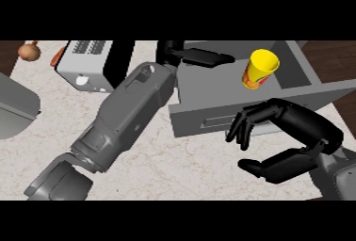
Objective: Pick up the cup, place it into the drawer and close the drawer
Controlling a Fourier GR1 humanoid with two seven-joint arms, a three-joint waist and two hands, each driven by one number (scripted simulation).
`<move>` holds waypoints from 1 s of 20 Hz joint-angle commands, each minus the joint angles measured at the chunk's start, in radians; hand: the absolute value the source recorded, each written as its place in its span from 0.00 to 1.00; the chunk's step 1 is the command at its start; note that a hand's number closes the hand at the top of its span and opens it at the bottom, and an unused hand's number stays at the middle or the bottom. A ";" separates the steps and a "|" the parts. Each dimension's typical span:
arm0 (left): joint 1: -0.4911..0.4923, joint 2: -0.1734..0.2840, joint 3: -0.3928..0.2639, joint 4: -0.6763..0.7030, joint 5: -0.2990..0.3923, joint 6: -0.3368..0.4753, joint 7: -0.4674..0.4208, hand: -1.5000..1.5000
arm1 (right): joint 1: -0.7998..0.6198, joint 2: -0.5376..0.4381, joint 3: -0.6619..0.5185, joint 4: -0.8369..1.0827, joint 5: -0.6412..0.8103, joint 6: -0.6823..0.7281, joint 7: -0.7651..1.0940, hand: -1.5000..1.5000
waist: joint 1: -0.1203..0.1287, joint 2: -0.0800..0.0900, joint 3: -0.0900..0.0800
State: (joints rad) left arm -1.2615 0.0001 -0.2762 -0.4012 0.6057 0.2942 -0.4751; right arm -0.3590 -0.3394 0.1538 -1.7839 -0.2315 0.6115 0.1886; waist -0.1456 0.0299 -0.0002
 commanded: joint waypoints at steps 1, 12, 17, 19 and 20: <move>-0.018 0.000 0.005 0.024 0.025 0.019 -0.023 0.00 | 0.059 -0.075 0.031 -0.014 0.119 0.028 0.026 0.00 | 0.048 -0.012 0.001; 0.079 0.006 0.051 -0.053 0.062 -0.037 -0.051 0.00 | 0.044 0.005 0.202 0.329 0.638 -0.197 -0.156 0.00 | 0.169 -0.026 0.001; 0.205 0.002 0.041 -0.115 0.052 -0.075 -0.139 0.00 | -0.057 0.038 0.228 0.664 0.748 -0.280 -0.322 1.00 | 0.204 -0.024 0.002; 0.223 0.064 0.037 -0.142 0.045 -0.090 -0.099 0.00 | -0.125 0.049 0.201 0.793 0.760 -0.301 -0.352 1.00 | 0.221 -0.024 0.002; 0.205 0.040 0.052 -0.152 0.062 -0.087 -0.094 0.00 | -0.184 0.067 0.178 0.877 0.765 -0.325 -0.372 1.00 | 0.225 -0.018 0.003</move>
State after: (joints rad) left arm -1.0961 0.0366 -0.2267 -0.5016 0.6639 0.2150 -0.5668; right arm -0.4445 -0.3013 0.3537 -1.1364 0.4799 0.3518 -0.1043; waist 0.0530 0.0094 0.0017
